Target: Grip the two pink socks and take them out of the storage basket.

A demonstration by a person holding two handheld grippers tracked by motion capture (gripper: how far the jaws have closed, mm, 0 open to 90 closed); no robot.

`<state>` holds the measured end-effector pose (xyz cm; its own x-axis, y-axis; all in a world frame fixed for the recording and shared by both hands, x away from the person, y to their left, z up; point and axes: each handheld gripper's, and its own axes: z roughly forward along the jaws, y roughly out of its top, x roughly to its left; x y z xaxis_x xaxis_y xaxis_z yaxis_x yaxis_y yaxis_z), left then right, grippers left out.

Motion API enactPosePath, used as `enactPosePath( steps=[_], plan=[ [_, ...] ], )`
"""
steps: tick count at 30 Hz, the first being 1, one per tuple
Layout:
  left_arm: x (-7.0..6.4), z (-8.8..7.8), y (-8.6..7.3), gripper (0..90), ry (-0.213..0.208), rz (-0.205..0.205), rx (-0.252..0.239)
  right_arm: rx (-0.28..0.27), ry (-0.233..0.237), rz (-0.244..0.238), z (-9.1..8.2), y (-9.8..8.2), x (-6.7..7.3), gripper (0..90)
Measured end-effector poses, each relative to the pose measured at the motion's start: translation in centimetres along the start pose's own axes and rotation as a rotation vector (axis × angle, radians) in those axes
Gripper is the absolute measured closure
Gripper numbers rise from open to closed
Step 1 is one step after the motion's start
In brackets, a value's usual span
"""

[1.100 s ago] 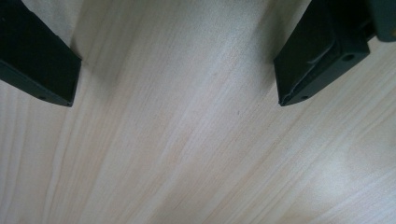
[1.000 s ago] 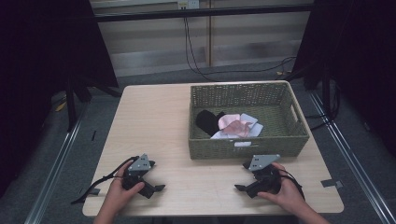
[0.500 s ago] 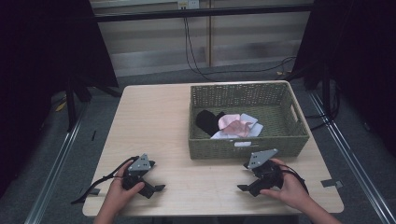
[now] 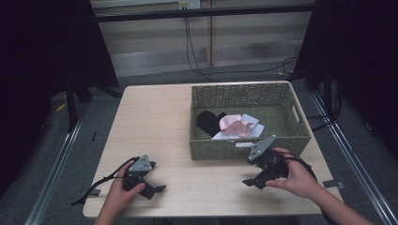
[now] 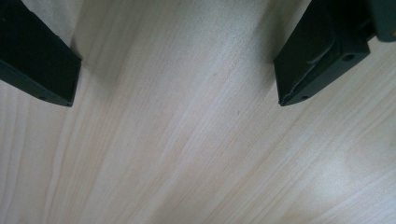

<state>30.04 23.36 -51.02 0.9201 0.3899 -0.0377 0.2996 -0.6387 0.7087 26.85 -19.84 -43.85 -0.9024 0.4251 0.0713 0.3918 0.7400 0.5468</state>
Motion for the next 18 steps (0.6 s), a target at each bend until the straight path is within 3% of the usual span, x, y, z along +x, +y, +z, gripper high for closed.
enactPosePath(
  steps=[5,8,18],
  plan=[
    [0.0,0.0,0.0,0.0,0.000,0.000,0.000,0.044,0.019,0.004,-1.0,0.8,-0.2,23.1],
    [0.0,0.0,0.0,0.0,0.000,0.001,0.002,0.066,0.006,0.005,-1.7,1.3,-0.3,23.1],
    [0.0,0.0,0.0,0.0,0.000,0.000,0.001,0.100,0.004,0.033,-4.3,2.9,-1.4,24.7]
  ],
)
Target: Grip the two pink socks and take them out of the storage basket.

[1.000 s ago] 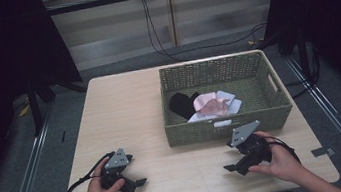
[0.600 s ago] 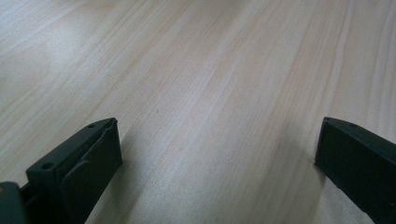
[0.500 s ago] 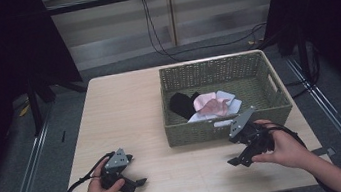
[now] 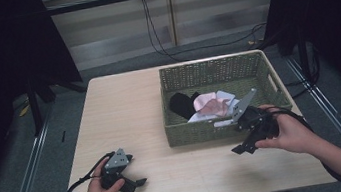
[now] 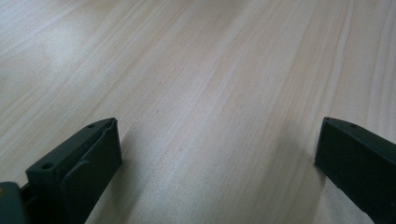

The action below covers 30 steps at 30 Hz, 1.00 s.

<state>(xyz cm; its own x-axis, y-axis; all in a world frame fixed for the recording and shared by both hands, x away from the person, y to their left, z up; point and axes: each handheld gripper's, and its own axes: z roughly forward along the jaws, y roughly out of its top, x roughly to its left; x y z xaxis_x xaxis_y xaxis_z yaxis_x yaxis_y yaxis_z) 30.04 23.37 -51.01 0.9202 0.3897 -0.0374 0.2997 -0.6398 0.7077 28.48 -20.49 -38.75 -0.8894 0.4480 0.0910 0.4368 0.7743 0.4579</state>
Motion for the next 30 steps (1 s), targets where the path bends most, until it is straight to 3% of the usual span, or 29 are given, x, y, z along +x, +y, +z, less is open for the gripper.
enactPosePath(
  steps=[12,17,22,30],
  plan=[
    [0.0,0.0,0.0,0.0,0.000,0.000,0.000,0.016,-0.002,0.024,-2.6,1.4,-1.4,24.7],
    [0.0,0.0,0.0,0.0,0.000,-0.001,-0.001,0.013,-0.008,0.043,-3.6,2.3,-2.8,24.9],
    [0.0,0.0,0.0,0.0,0.000,0.000,0.000,-0.001,-0.025,0.060,-4.0,3.2,-4.2,25.7],
    [0.0,0.0,0.0,0.0,0.000,0.002,0.001,-0.003,-0.068,0.125,-3.3,4.6,-7.0,26.9]
  ],
)
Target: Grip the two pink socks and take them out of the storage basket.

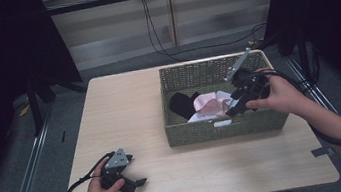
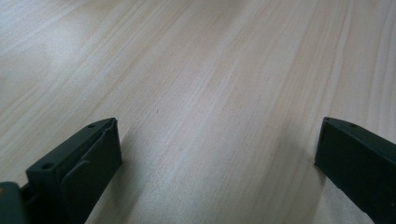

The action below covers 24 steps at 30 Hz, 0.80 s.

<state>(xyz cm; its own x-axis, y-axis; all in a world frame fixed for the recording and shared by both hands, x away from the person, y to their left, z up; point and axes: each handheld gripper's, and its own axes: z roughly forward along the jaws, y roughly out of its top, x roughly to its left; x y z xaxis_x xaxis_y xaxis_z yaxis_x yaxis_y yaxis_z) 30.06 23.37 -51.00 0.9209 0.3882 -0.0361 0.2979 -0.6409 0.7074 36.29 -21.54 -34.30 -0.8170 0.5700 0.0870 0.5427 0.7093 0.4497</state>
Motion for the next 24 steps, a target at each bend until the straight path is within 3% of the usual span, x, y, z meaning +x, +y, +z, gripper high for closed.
enactPosePath(
  steps=[8,19,24],
  plan=[
    [0.0,0.0,0.0,0.0,-0.002,0.001,0.003,0.023,-0.056,0.042,2.2,1.4,-2.3,27.6],
    [0.0,0.0,0.0,0.0,-0.002,0.001,0.004,0.008,-0.079,0.076,4.8,3.1,-4.3,30.8],
    [0.0,0.0,0.0,0.0,-0.002,0.001,0.003,0.001,-0.074,0.089,5.8,3.7,-4.8,36.6]
  ],
)
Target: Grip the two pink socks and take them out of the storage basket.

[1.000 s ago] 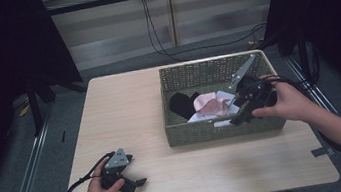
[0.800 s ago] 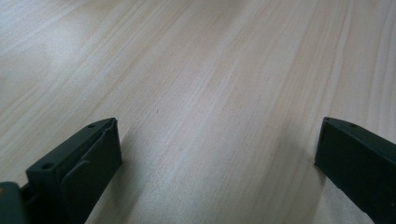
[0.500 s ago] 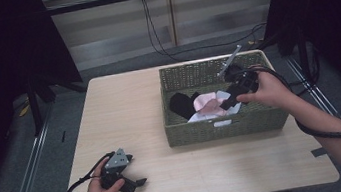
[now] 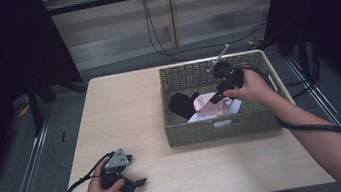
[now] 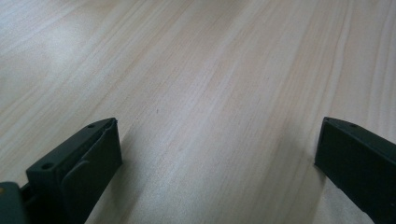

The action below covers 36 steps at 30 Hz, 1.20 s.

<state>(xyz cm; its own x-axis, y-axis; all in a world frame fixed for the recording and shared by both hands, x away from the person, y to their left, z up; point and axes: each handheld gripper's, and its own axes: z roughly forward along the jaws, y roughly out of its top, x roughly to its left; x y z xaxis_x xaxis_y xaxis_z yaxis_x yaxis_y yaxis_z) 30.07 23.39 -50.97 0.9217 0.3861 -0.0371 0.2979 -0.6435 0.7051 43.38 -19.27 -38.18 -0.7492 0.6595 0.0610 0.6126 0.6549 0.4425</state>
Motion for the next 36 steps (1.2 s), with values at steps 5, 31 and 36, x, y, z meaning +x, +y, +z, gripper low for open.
enactPosePath(
  steps=[5,31,36],
  plan=[
    [0.0,0.0,0.0,0.0,0.002,0.000,0.001,0.016,0.006,-0.002,1.0,0.5,-0.3,49.3],
    [0.0,0.0,0.0,0.0,0.000,0.000,0.000,-0.027,0.056,0.005,-3.4,1.6,-0.8,81.9],
    [0.0,0.0,0.0,0.0,0.000,0.000,0.000,-0.027,0.065,0.002,-4.6,1.7,-0.8,82.0]
  ],
)
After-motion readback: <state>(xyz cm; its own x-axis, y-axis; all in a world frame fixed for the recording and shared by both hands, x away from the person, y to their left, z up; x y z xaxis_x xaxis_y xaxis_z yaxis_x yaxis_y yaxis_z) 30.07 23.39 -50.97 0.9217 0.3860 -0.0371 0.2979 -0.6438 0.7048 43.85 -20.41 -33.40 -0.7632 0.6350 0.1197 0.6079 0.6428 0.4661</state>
